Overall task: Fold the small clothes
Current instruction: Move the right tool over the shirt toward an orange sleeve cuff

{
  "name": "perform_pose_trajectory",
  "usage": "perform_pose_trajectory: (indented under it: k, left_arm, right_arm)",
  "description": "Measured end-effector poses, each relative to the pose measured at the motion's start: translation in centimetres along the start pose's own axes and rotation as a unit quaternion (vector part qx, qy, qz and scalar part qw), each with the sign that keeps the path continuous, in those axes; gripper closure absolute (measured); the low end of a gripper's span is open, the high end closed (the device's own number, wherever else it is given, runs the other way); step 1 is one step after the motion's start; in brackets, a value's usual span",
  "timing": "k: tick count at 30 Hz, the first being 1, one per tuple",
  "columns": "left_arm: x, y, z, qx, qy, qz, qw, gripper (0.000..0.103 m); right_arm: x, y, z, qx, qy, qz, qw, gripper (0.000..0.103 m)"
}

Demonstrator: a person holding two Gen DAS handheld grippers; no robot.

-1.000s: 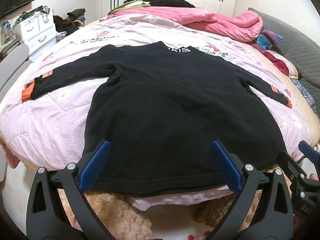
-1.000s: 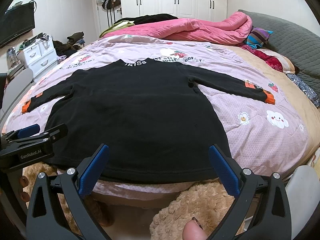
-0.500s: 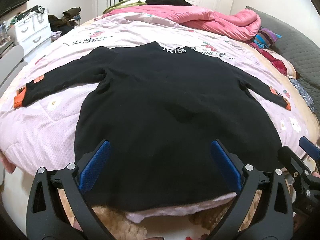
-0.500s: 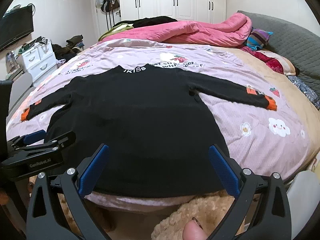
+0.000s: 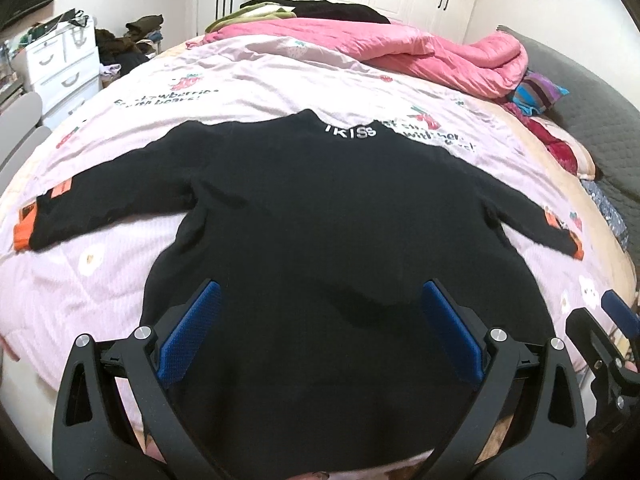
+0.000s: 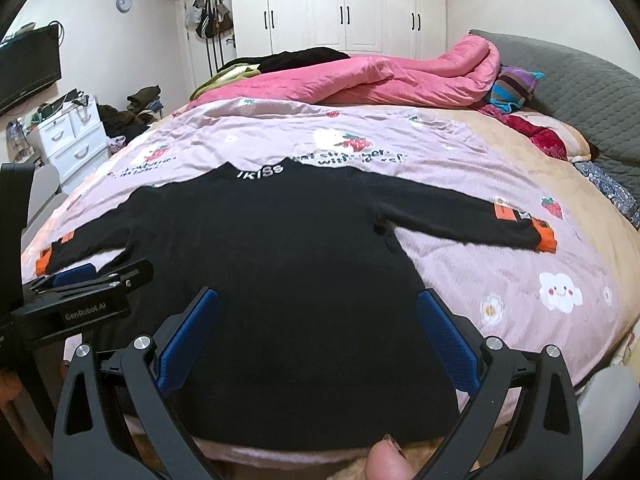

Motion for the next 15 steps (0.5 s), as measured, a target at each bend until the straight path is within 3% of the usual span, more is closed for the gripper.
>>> perform_pose_trajectory:
  k: [15]
  left_arm:
    - [5.9, 2.4, -0.9, -0.009, -0.016, -0.002, 0.9998, 0.009]
  right_arm:
    - [6.5, 1.6, -1.2, -0.007, 0.011, -0.036, 0.999, 0.004]
Point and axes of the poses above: each gripper's, at about its wrist camera, not at the fingertips, and y roughly the way its jaws point, z to its left, x to its top, the point moved 1 cm from there along y, roughly the way its jaws point, and after that the axes turned 11 degrees about x, right-handed, at the moved point
